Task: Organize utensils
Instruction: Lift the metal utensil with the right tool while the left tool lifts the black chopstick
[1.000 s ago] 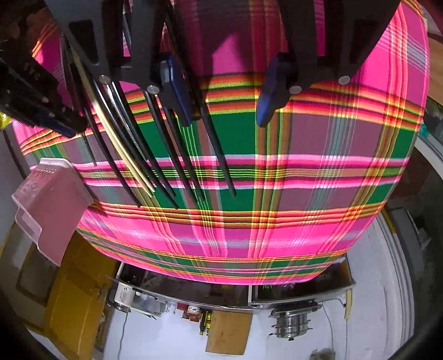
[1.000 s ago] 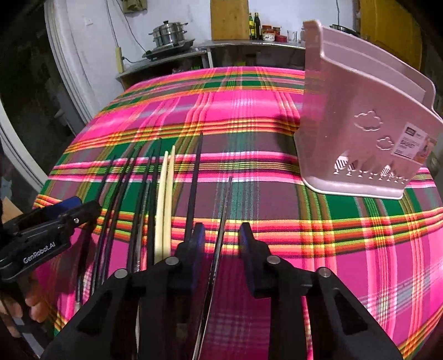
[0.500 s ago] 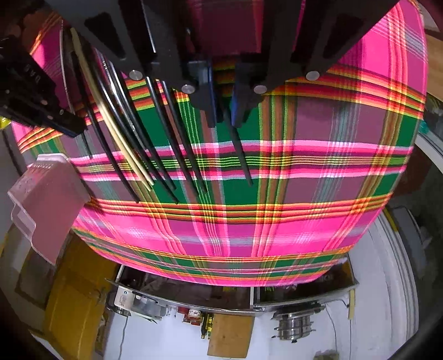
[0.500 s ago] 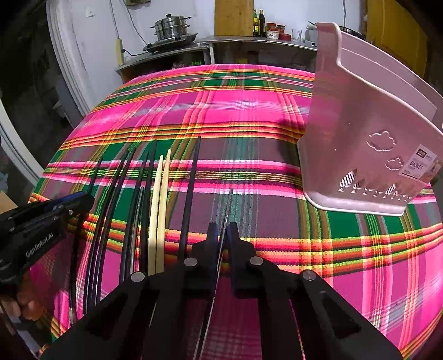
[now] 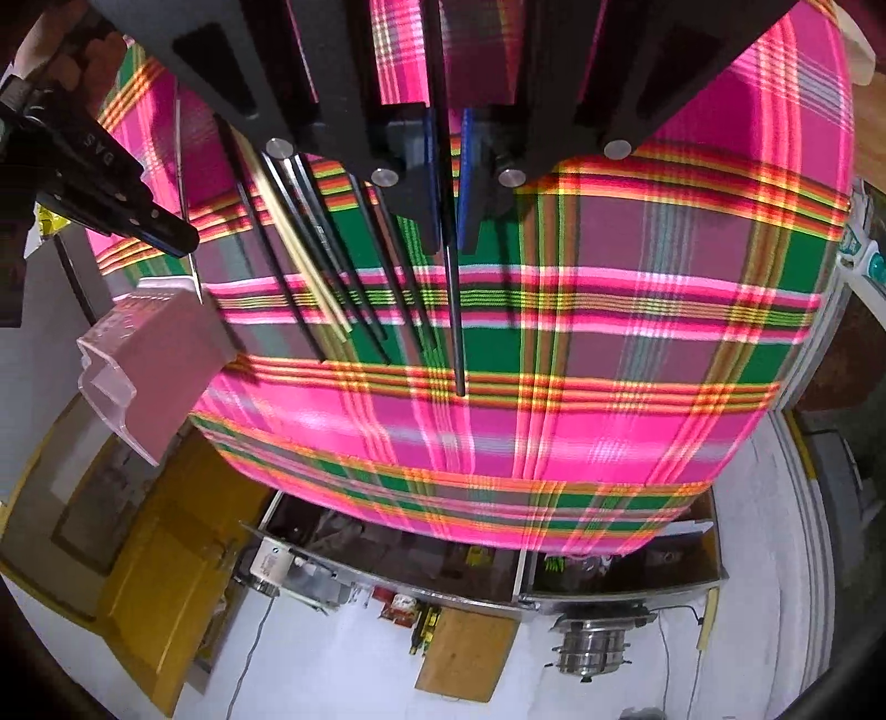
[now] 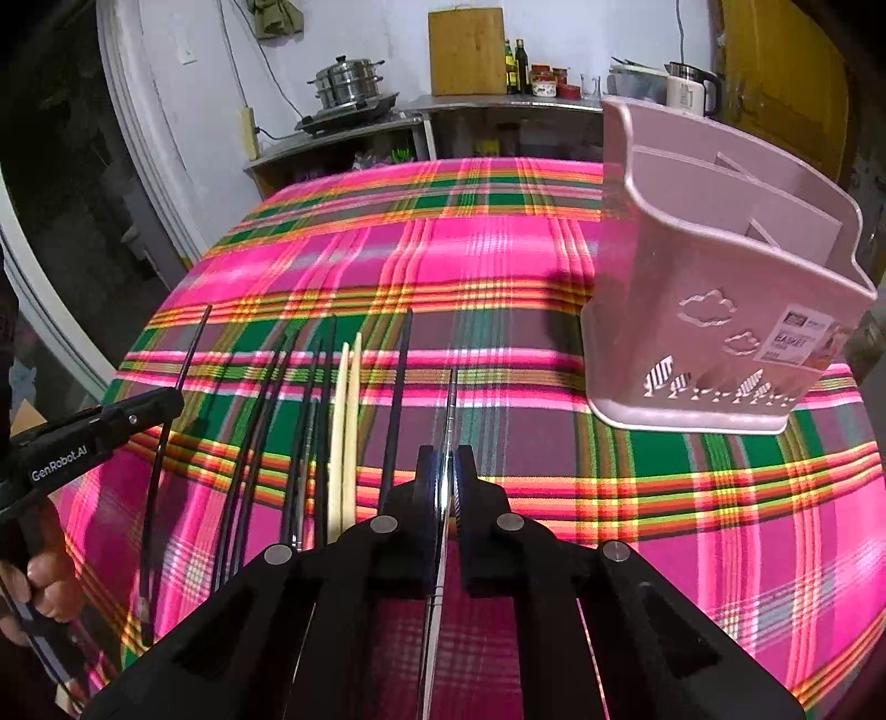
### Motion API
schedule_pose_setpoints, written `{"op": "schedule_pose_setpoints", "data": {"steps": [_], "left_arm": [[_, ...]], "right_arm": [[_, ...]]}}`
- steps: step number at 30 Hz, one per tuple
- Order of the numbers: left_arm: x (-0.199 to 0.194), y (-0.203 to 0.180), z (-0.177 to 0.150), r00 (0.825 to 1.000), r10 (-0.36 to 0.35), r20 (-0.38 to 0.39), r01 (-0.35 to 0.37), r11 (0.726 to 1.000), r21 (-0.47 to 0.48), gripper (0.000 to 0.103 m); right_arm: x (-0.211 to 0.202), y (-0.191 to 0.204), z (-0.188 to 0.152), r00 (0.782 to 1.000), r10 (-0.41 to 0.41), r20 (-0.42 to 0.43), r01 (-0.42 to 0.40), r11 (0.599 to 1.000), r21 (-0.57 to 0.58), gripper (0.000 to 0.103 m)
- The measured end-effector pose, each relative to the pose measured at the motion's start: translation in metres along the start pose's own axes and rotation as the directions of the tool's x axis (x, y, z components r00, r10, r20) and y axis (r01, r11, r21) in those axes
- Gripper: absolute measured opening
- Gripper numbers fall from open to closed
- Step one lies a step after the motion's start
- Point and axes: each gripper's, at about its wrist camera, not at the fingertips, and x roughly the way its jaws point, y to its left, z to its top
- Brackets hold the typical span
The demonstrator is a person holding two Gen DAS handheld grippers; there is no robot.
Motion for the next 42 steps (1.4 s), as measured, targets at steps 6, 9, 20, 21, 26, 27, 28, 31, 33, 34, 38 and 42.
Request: {"op": "schedule_pose_setpoints", "data": {"steps": [6, 9, 20, 21, 26, 27, 28, 31, 33, 34, 38, 42], "left_arm": [[-0.035, -0.007, 0.005, 0.998, -0.032, 0.051, 0.031, 0.999, 0.020, 0.006], [-0.056, -0.010, 0.007, 0.996, -0.045, 0.081, 0.043, 0.999, 0.032, 0.006], [-0.105, -0.031, 0.012, 0.985, -0.081, 0.149, 0.069, 0.994, 0.083, 0.005], [-0.107, -0.032, 0.012, 0.985, -0.081, 0.152, 0.069, 0.994, 0.083, 0.005], [-0.113, -0.032, 0.013, 0.984, -0.086, 0.155, 0.076, 0.995, 0.071, 0.005], [-0.113, -0.031, 0.014, 0.984, -0.088, 0.156, 0.077, 0.995, 0.071, 0.005], [-0.114, -0.031, 0.014, 0.984, -0.089, 0.157, 0.079, 0.994, 0.071, 0.005], [-0.115, -0.029, 0.015, 0.983, -0.093, 0.159, 0.082, 0.994, 0.073, 0.005], [-0.114, -0.029, 0.015, 0.983, -0.094, 0.158, 0.084, 0.994, 0.072, 0.005], [-0.114, -0.028, 0.015, 0.983, -0.097, 0.158, 0.087, 0.994, 0.070, 0.005], [-0.113, -0.024, 0.016, 0.983, -0.102, 0.154, 0.093, 0.994, 0.063, 0.005], [-0.111, -0.023, 0.018, 0.983, -0.105, 0.152, 0.097, 0.994, 0.059, 0.005]], "right_arm": [[-0.028, -0.002, 0.002, 0.999, 0.005, 0.051, -0.005, 1.000, -0.001, 0.006], [-0.041, -0.004, 0.000, 0.997, 0.011, 0.074, -0.012, 1.000, 0.007, 0.006], [-0.087, -0.006, -0.002, 0.989, 0.015, 0.146, -0.015, 1.000, 0.001, 0.005], [-0.087, -0.007, -0.003, 0.989, 0.014, 0.145, -0.015, 1.000, 0.006, 0.005], [-0.066, -0.019, -0.006, 0.995, 0.035, 0.088, -0.041, 0.997, 0.060, 0.005], [-0.058, -0.021, -0.008, 0.997, 0.036, 0.067, -0.041, 0.997, 0.070, 0.006], [-0.049, -0.023, -0.009, 0.998, 0.041, 0.044, -0.044, 0.996, 0.077, 0.007], [-0.028, -0.024, -0.015, 0.999, 0.040, -0.004, -0.040, 0.996, 0.079, 0.012], [-0.016, -0.022, -0.016, 0.999, 0.045, -0.029, -0.042, 0.996, 0.075, 0.013], [-0.010, -0.021, -0.016, 0.998, 0.045, -0.042, -0.042, 0.996, 0.073, 0.013], [0.008, -0.017, -0.014, 0.996, 0.039, -0.075, -0.035, 0.997, 0.062, 0.013], [0.024, -0.018, -0.013, 0.993, 0.016, -0.114, -0.009, 0.998, 0.060, 0.013]]}}
